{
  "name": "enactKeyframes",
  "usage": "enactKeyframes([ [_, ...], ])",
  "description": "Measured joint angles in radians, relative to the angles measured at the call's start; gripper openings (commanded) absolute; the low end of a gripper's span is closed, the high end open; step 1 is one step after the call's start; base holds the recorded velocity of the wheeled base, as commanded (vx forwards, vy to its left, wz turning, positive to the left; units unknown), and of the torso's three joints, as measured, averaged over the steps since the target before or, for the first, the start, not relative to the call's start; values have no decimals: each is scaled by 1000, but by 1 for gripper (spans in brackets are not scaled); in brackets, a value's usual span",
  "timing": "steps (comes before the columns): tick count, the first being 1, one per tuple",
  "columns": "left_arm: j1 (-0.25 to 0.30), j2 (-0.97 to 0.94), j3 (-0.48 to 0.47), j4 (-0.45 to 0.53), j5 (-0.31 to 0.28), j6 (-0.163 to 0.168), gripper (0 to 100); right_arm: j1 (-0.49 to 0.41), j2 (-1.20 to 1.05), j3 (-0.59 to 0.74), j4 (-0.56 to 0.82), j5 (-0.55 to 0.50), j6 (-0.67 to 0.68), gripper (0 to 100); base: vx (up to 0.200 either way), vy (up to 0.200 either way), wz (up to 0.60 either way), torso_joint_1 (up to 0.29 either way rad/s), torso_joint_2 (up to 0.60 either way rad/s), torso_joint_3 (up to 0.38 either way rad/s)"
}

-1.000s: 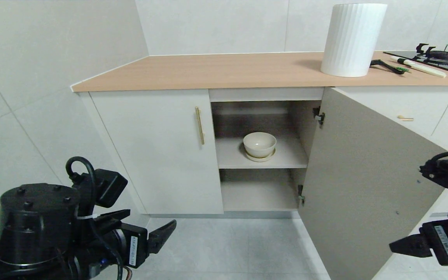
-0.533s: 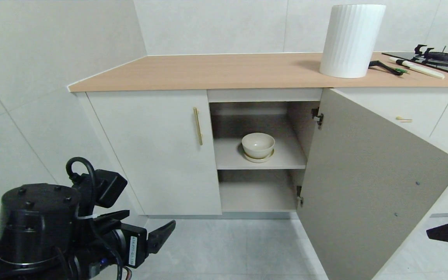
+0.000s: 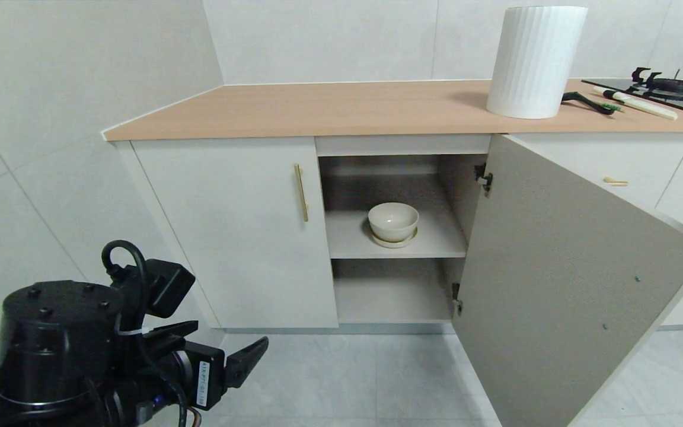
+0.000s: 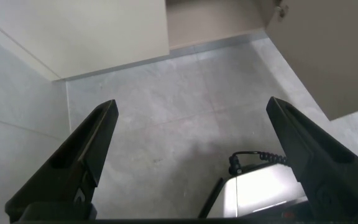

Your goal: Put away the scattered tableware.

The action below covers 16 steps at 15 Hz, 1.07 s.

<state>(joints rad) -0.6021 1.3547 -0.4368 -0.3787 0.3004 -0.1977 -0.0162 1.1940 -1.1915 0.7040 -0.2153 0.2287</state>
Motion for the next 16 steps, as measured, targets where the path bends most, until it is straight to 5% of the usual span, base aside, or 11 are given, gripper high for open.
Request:
enactKeyframes([
  [7,-1,0,0,0,0,0,100,-64,24,11,-79,20,-2,100,0,0,0,0,0,0],
  [10,-1,0,0,0,0,-1,100,-67,92,64,-214,44,3,100,0,0,0,0,0,0],
  [16,1,-1,1,-1,0,-1,100,44,178,174,-411,158,34,100,0,0,0,0,0,0],
])
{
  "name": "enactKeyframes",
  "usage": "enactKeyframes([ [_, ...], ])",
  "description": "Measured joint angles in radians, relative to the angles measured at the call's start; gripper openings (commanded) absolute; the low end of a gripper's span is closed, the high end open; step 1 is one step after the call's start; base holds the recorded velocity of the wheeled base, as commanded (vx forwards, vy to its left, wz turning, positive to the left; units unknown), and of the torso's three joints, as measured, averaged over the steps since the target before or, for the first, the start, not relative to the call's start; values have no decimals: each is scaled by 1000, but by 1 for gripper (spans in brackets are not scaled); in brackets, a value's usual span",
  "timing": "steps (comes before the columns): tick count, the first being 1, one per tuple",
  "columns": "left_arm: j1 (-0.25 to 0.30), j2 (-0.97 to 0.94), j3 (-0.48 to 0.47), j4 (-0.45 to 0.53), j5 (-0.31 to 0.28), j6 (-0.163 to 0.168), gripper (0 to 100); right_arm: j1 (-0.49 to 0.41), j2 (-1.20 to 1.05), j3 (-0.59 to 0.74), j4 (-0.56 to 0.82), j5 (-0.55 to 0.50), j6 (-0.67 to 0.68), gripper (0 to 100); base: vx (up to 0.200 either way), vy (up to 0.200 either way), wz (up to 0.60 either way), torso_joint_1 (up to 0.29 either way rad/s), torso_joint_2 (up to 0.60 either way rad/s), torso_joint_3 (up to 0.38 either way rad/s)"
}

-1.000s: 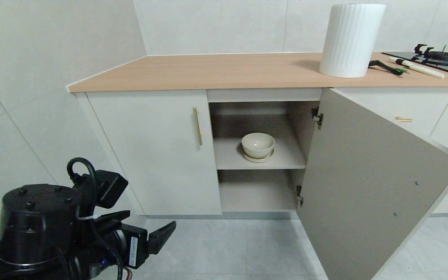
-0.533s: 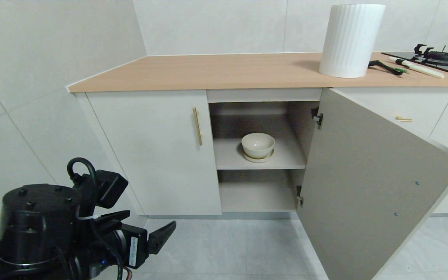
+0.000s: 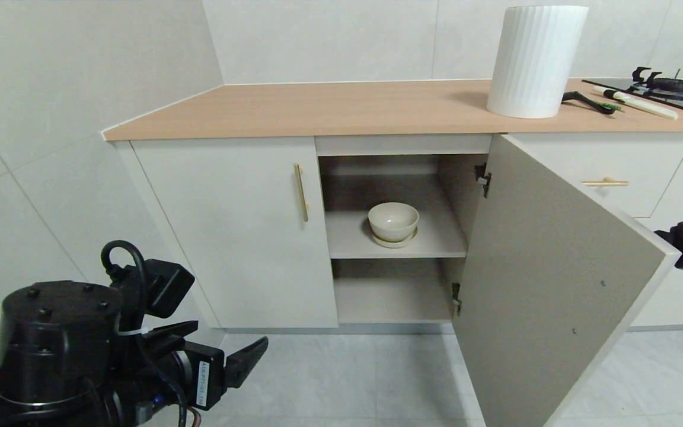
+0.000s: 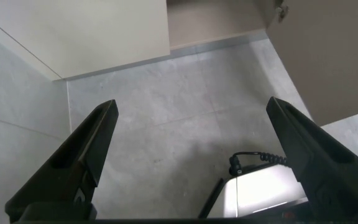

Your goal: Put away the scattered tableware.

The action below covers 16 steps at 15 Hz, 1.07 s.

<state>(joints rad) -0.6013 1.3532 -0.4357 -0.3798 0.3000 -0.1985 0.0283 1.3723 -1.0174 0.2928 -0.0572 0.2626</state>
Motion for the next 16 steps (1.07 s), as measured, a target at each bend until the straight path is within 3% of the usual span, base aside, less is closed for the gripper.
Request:
enactKeyframes([
  [4,0,-3,-3,0,-1,0,100,153,104,1,-137,70,62,100,0,0,0,0,0,0],
  [11,3,-1,-8,-13,-1,-2,100,345,347,35,-366,73,250,100,0,0,0,0,0,0],
  [16,3,0,-6,-11,-1,-1,100,384,461,94,-536,63,281,100,0,0,0,0,0,0],
])
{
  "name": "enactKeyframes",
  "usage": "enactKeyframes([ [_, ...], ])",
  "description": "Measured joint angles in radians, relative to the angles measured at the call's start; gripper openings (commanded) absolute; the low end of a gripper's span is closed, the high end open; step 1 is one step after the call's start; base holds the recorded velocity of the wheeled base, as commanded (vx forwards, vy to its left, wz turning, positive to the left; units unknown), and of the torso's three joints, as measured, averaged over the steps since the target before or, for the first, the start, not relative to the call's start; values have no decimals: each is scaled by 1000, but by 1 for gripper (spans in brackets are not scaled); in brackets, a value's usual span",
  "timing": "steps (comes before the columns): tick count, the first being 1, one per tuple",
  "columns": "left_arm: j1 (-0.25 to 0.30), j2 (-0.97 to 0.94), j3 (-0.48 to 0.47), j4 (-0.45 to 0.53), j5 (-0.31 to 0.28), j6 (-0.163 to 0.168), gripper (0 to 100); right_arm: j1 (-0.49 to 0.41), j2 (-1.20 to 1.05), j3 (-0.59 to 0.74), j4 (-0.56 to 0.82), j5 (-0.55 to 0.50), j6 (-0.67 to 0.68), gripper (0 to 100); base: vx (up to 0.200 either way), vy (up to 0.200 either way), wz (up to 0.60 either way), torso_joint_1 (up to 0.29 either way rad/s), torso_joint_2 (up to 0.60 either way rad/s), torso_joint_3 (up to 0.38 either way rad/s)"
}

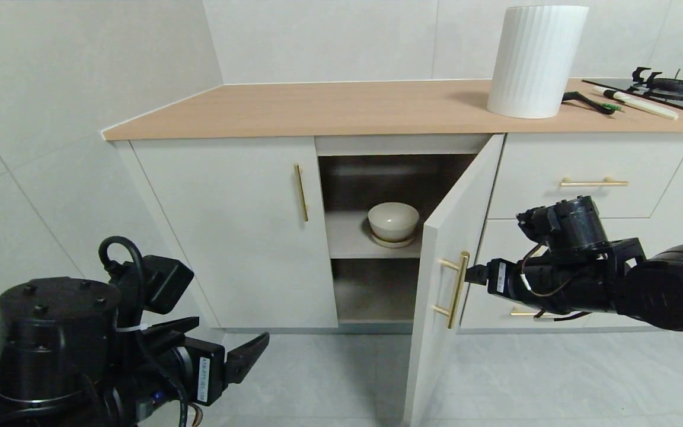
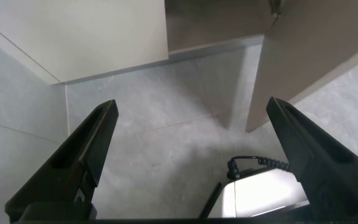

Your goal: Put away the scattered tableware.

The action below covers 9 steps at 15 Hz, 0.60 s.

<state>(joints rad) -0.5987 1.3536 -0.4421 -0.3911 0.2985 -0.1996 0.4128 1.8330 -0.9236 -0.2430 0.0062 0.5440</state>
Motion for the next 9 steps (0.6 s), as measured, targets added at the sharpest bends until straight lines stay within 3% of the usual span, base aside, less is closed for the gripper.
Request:
enactKeyframes([
  [7,-1,-7,5,7,1,0,100,14,51,3,-47,-22,33,100,0,0,0,0,0,0],
  [9,0,-12,5,10,1,0,100,26,77,4,-115,-62,60,100,200,0,0,0,2,2],
])
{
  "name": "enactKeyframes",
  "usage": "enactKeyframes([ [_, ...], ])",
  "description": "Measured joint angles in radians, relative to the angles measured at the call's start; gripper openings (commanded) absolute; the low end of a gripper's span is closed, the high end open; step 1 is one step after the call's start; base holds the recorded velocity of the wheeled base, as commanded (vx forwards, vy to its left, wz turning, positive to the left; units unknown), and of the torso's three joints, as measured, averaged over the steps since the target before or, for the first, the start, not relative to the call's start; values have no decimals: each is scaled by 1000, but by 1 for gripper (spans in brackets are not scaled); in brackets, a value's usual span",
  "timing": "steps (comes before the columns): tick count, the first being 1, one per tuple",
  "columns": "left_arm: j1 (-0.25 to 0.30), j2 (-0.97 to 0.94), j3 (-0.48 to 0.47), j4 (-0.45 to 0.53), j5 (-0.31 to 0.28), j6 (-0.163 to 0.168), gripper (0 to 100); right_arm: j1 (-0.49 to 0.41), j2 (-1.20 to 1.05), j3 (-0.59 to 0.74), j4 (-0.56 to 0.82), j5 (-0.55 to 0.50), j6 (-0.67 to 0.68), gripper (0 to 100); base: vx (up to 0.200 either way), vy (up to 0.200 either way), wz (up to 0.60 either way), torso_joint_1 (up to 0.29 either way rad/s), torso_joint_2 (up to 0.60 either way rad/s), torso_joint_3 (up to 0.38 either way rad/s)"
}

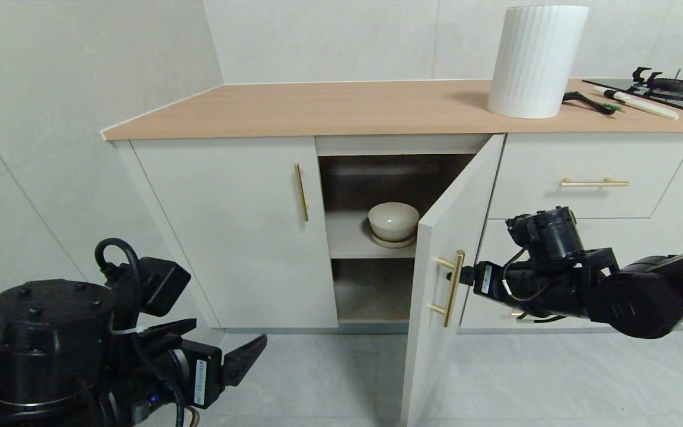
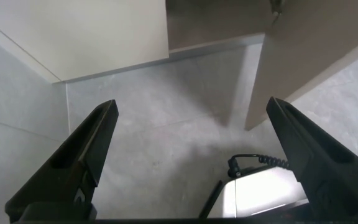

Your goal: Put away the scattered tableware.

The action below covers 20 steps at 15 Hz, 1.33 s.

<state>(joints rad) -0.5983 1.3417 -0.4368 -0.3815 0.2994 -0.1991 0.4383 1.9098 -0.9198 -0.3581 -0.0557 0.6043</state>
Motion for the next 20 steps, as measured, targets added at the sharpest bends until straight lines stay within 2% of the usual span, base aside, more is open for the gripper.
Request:
enactKeyframes([
  [3,0,-2,0,-1,0,-1,100,25,58,0,-99,-86,9,100,200,0,0,2,-1,2],
  [7,0,-3,-2,-3,-1,-1,100,41,107,-1,-181,-100,55,100,200,0,0,1,2,2],
  [10,1,-3,-4,-4,-1,-4,100,42,141,-12,-247,-145,85,100,0,0,0,0,0,0],
  [13,0,-3,-5,-3,-1,-4,100,40,199,-62,-304,-261,122,100,0,0,0,0,0,0],
  [20,0,-1,-5,-4,-1,-5,100,-2,313,-203,-317,-429,160,100,0,0,0,0,0,0],
])
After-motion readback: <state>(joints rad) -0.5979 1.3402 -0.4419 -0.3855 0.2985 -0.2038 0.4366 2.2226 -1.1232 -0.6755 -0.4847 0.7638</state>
